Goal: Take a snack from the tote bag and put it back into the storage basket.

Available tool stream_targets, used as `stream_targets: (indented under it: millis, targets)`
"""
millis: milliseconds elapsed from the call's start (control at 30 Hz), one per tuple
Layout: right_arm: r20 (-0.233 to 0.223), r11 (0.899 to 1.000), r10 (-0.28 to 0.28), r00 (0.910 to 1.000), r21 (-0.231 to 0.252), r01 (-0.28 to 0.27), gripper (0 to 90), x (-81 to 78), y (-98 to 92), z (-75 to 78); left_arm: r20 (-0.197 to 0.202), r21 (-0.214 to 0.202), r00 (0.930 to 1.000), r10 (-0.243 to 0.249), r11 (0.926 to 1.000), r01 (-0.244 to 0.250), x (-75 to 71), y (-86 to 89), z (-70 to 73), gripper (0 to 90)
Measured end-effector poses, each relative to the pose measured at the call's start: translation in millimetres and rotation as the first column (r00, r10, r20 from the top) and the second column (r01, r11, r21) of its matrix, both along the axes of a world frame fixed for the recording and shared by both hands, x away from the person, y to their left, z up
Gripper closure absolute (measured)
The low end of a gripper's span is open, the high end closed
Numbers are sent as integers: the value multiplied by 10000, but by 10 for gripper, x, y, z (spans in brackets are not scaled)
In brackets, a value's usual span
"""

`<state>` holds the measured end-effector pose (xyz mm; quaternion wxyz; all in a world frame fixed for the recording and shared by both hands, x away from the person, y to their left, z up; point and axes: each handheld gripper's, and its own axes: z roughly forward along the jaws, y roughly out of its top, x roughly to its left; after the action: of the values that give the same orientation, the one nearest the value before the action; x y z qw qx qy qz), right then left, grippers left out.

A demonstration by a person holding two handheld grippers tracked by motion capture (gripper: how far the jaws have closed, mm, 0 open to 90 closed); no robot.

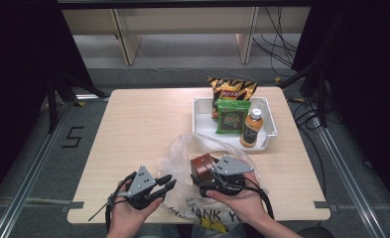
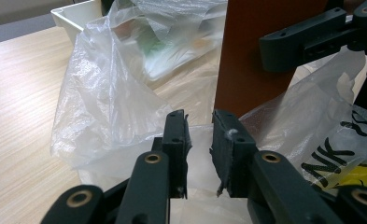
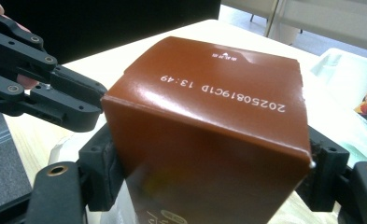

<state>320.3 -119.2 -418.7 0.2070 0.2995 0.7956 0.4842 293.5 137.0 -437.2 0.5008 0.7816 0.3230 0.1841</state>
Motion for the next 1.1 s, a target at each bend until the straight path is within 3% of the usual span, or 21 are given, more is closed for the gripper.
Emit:
stream_targets:
  millis: [33,67,100,167,367,467,567,600,633,833,867,1000,1033,1100]
  targets:
    - [-27,10000,5,10000,30,-5,252,-1,2,1,-12,2,10000,-1,10000,1,-1,-1,0,745]
    - [35,9985,-156,9999,527,154,250,-1,33,-10,-19,2,10000,-9,10000,9,-3,-2,-1,745]
    - [257,9998,139,9996,137,-142,249,18,11,-11,-15,7,10000,-10,10000,10,-4,-4,-1,745]
    - [-104,9997,242,9997,52,-242,252,12,-2,5,-90,-37,9999,80,10000,-80,-10,-9,-6,746]
    - [-65,9997,-34,10000,248,35,270,14,-13,-9,-142,-25,9999,-49,10000,49,-4,-20,-31,746]
    - [-207,9994,59,9998,341,-52,329,9,-41,1,-156,-33,9999,-41,10000,41,-6,-23,-33,745]
    - [-60,9995,87,9999,300,-86,349,15,-65,4,-158,6,9999,-1,10000,1,-11,-22,-29,743]
    - [-295,9984,-51,9996,557,67,353,-5,-44,0,-165,22,9999,5,10000,-4,-11,-21,-29,743]
    - [-85,9988,129,9999,465,-125,355,20,-61,-4,-170,21,9999,7,10000,-6,-11,-20,-29,742]
    - [-6,9993,141,9999,335,-141,370,27,-71,-2,-253,-113,9997,17,9999,-20,-7,-25,-42,737]
    - [-224,9992,210,9995,337,-202,372,6,-72,5,-235,-44,9997,16,10000,-17,-8,-22,-39,736]
    - [-225,9991,299,9993,296,-292,381,17,-105,13,-189,4,9998,14,10000,-14,-2,-12,-43,733]
    - [-36,9989,385,9993,261,-384,381,37,-119,15,-221,-3,9997,74,10000,-74,-4,-12,-46,731]
    - [-280,9986,444,9986,286,-436,382,34,-135,21,-238,-11,9997,59,10000,-60,-1,-12,-50,728]
